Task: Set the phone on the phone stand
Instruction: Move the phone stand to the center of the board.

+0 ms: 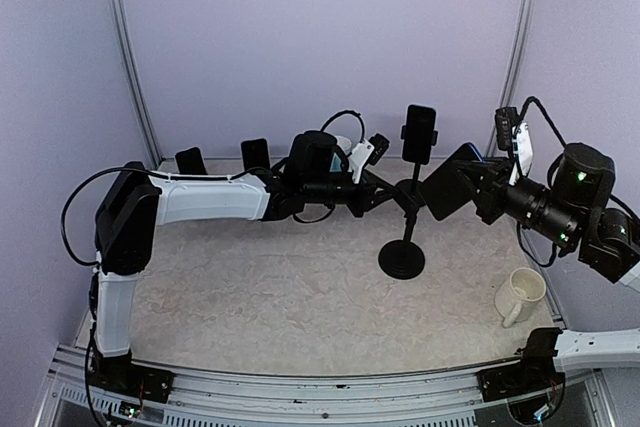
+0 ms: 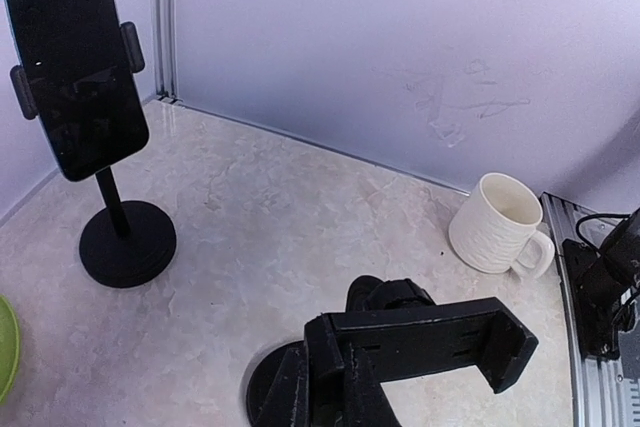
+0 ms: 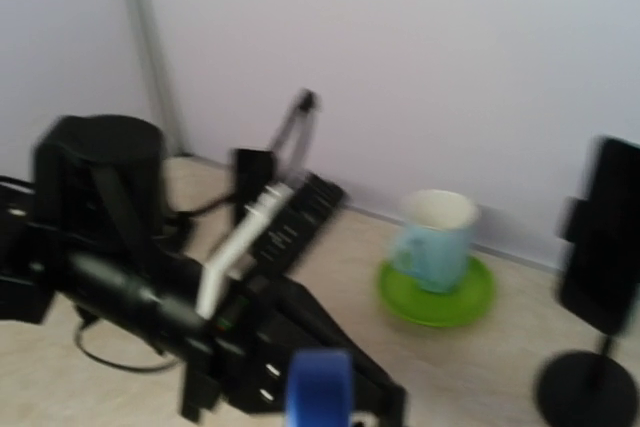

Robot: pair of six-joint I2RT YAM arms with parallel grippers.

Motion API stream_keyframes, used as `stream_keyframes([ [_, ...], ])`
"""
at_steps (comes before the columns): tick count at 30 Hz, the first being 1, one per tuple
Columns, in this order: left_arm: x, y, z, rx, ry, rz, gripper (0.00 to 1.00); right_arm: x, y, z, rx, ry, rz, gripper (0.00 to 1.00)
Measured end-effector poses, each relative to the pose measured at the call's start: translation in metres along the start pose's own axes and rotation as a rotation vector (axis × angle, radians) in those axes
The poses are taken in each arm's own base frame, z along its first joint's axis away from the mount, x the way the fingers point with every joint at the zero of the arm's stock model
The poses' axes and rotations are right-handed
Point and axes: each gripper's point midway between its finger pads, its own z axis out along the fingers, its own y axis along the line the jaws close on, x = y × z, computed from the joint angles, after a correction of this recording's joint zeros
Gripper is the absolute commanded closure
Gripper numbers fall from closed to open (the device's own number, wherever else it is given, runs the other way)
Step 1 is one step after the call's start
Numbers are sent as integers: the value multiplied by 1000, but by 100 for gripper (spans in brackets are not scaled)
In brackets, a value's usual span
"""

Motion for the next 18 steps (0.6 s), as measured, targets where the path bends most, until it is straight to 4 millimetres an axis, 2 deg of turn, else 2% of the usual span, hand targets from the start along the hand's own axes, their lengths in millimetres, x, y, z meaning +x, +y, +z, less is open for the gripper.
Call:
stream_keyframes([
  [8, 10, -42, -22, -41, 9, -26, 100, -15, 50, -2, -279, -6, -45, 100],
  [18, 20, -79, -40, -68, 21, -48, 100, -1, 98, -12, -574, 36, -98, 100],
])
